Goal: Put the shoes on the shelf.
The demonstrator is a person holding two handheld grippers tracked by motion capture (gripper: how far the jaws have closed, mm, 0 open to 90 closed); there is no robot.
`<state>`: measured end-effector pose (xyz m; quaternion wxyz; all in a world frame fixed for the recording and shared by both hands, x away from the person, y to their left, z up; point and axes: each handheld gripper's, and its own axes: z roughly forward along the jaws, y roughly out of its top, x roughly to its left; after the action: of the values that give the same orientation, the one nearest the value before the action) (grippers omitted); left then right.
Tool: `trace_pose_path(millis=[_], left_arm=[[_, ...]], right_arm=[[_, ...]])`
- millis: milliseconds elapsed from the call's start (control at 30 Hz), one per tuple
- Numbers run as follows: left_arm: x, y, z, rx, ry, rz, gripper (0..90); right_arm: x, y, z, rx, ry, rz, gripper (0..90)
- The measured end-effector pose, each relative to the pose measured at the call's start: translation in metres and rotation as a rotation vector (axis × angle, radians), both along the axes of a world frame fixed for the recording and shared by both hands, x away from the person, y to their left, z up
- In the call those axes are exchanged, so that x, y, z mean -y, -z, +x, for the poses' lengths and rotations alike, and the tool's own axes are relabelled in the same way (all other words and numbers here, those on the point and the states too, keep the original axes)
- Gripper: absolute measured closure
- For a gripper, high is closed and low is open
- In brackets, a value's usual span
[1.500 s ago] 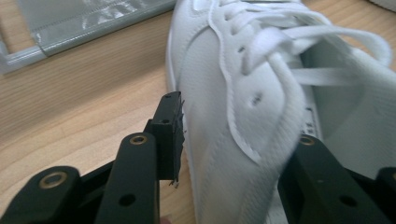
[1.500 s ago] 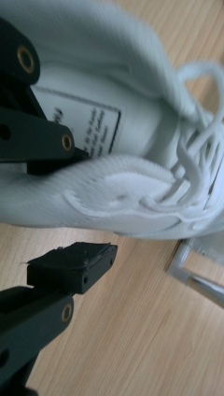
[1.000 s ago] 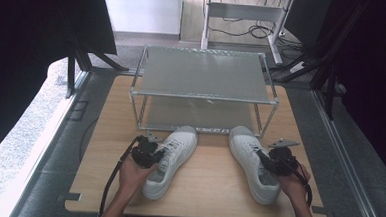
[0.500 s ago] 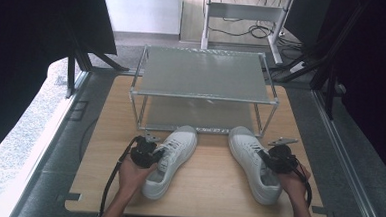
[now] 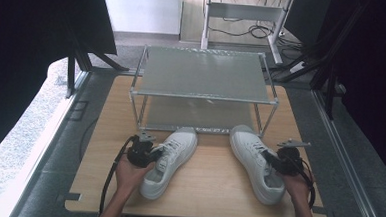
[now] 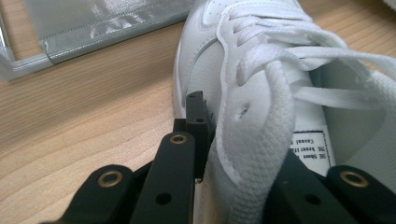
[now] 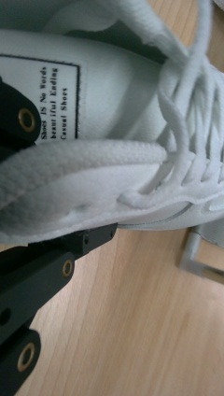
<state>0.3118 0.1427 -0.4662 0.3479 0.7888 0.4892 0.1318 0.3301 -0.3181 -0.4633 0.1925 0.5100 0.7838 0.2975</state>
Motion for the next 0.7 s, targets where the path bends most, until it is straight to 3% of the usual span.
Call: trace_pose_path(millis=[133, 300, 400, 467, 700], left_arm=[[-0.008, -0.006, -0.003, 0.016, 0.005, -0.064, 83.9], [-0.019, -0.016, -0.008, 0.051, 0.003, -0.154, 83.8], [-0.024, -0.025, -0.014, 0.110, 0.005, -0.182, 83.7], [-0.026, -0.029, -0.016, 0.129, 0.008, -0.204, 83.5], [-0.037, -0.036, -0.020, 0.152, 0.025, -0.321, 83.5]], right_arm=[[0.007, -0.001, -0.005, 0.032, -0.007, 0.035, 86.2], [0.018, -0.002, -0.009, 0.048, -0.035, 0.177, 86.1], [0.020, -0.005, -0.011, 0.063, -0.038, 0.223, 86.1], [0.021, -0.007, -0.012, 0.086, -0.038, 0.242, 86.1], [0.024, -0.011, -0.017, 0.128, -0.072, 0.349, 86.1]])
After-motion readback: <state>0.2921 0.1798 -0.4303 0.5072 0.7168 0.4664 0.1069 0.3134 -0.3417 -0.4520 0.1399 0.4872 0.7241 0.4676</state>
